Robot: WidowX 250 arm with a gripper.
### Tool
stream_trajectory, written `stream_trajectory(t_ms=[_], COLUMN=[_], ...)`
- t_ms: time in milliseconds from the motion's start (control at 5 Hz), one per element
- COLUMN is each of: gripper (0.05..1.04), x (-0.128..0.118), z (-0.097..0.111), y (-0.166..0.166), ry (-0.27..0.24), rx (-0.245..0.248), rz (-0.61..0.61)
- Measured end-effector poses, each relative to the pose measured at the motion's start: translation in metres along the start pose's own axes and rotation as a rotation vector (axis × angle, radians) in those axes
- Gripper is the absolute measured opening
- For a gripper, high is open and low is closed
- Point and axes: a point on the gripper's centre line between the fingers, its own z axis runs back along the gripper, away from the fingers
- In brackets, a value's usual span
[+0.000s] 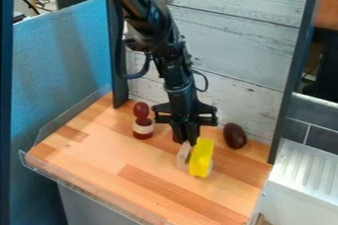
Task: Put the thin block on top of the yellow block
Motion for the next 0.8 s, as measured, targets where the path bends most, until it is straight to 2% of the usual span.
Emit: stream_trajectory(t_ms=[600, 800], gripper=[0.150, 0.150], x=[0.003, 0.004], z=[-0.012, -0.022], y=[-0.014, -0.017], ry=[-0.012, 0.003], rx=[0.006, 0.008], rz=[-0.004, 0.000])
